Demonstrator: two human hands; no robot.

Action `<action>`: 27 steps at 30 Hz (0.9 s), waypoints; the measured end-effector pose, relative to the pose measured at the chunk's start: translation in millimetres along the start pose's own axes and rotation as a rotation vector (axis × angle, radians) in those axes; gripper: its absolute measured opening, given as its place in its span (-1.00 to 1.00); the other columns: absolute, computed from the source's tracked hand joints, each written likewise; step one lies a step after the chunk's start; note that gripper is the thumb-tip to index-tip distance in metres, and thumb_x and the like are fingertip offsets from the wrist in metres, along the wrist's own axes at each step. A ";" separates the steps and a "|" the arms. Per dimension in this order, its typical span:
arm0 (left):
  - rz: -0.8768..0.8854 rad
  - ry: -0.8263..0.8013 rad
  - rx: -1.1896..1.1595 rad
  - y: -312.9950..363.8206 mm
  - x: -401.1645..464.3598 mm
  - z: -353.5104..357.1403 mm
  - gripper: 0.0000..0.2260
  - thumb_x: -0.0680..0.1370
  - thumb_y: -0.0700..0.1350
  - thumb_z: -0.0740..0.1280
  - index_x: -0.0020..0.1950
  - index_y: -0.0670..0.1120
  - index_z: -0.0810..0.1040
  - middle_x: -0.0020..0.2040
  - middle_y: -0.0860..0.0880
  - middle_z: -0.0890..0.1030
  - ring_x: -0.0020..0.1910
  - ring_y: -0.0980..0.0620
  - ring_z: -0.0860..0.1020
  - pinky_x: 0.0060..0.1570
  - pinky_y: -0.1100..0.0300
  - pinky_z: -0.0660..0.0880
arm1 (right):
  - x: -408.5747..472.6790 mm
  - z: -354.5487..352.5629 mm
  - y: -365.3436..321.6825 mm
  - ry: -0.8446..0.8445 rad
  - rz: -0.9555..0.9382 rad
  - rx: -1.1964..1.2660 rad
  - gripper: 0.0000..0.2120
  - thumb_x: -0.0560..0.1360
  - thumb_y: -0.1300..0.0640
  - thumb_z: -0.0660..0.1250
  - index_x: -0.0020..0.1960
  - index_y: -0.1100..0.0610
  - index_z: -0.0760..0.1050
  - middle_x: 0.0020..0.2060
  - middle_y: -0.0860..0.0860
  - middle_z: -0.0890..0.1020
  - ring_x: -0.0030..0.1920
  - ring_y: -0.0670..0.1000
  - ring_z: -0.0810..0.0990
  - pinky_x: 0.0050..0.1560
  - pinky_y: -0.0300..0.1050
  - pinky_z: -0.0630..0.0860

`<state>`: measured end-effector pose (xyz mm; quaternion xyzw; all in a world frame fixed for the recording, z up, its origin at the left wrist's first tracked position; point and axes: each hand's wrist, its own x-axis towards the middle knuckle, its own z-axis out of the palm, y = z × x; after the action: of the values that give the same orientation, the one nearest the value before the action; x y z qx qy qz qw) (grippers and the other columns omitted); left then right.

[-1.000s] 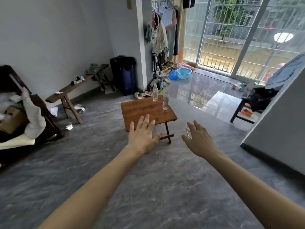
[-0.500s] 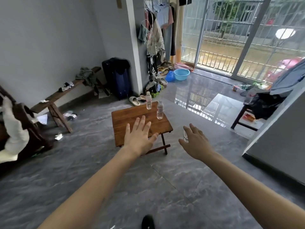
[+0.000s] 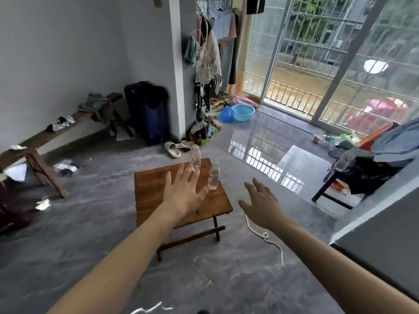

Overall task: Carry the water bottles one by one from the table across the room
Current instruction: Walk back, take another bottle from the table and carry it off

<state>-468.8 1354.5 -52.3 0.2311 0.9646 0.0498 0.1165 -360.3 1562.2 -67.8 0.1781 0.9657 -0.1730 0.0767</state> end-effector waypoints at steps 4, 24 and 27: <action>-0.017 -0.004 -0.016 -16.8 57.9 -13.6 -0.37 0.67 0.30 -0.06 0.68 0.06 -0.08 0.68 0.00 -0.25 0.65 -0.01 -0.26 0.58 -0.15 -0.28 | 54.1 -9.5 -11.6 -0.011 0.006 -0.018 -0.33 0.61 -0.21 0.13 0.62 0.01 0.04 0.63 0.06 0.00 0.60 0.14 0.01 0.56 0.18 0.06; -0.048 -0.098 -0.039 -20.7 247.4 2.4 -0.36 0.67 0.29 -0.03 0.68 0.05 -0.11 0.66 0.00 -0.30 0.64 0.00 -0.28 0.59 -0.15 -0.26 | 254.1 -20.5 26.4 -0.134 -0.018 -0.092 -0.33 0.61 -0.20 0.15 0.62 0.00 0.01 0.63 0.05 -0.03 0.61 0.15 -0.02 0.56 0.20 0.04; -0.079 -0.132 -0.037 -8.0 283.4 5.4 -0.34 0.68 0.29 -0.03 0.68 0.04 -0.13 0.66 -0.01 -0.31 0.64 -0.01 -0.28 0.59 -0.16 -0.27 | 300.9 -29.0 37.7 -0.168 -0.054 -0.096 -0.32 0.61 -0.22 0.14 0.62 -0.02 0.00 0.63 0.05 -0.04 0.61 0.16 -0.02 0.56 0.21 0.03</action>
<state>-716.3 1477.2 -115.8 0.1933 0.9622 0.0475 0.1860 -627.1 1701.2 -115.5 0.1329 0.9674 -0.1431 0.1610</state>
